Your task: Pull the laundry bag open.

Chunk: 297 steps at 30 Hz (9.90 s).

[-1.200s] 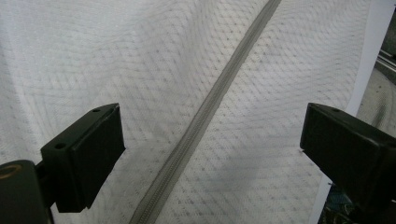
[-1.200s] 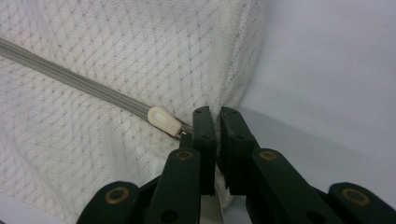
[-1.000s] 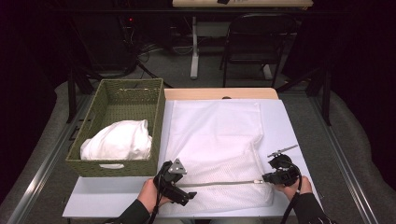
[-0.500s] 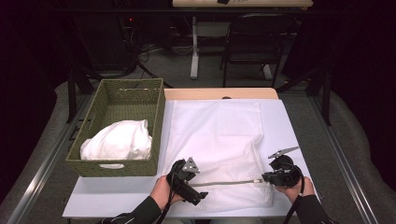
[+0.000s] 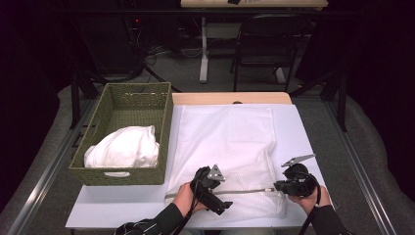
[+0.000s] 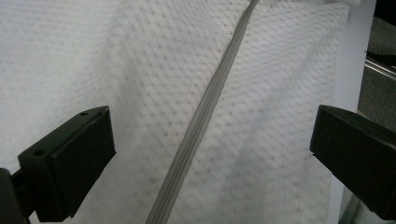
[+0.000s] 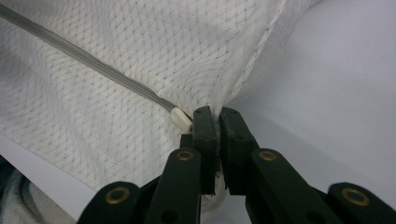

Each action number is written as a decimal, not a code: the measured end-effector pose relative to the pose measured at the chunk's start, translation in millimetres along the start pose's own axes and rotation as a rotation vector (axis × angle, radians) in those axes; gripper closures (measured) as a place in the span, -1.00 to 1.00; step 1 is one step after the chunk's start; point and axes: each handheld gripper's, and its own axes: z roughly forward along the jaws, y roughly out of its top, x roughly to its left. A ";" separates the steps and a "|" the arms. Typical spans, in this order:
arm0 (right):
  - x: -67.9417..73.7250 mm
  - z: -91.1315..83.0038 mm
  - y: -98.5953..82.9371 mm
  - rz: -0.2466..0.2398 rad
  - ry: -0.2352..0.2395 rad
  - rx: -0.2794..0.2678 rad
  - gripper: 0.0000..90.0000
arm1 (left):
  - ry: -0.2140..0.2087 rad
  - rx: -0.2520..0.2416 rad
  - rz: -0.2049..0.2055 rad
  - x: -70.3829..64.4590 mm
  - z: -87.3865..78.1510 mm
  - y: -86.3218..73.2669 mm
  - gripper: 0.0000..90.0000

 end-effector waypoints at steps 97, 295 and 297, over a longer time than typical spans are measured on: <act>9.0 -3.2 2.1 -0.026 0.024 -0.025 0.92 | -0.209 0.025 0.059 -24.3 87.6 78.2 0.76; 0.5 1.3 -0.1 -0.004 -0.047 0.034 0.92 | -0.004 0.055 -0.217 33.0 -58.2 -46.4 0.91; -0.2 1.4 -0.3 -0.005 -0.048 0.033 0.92 | 0.003 0.054 -0.224 34.4 -60.4 -49.8 0.91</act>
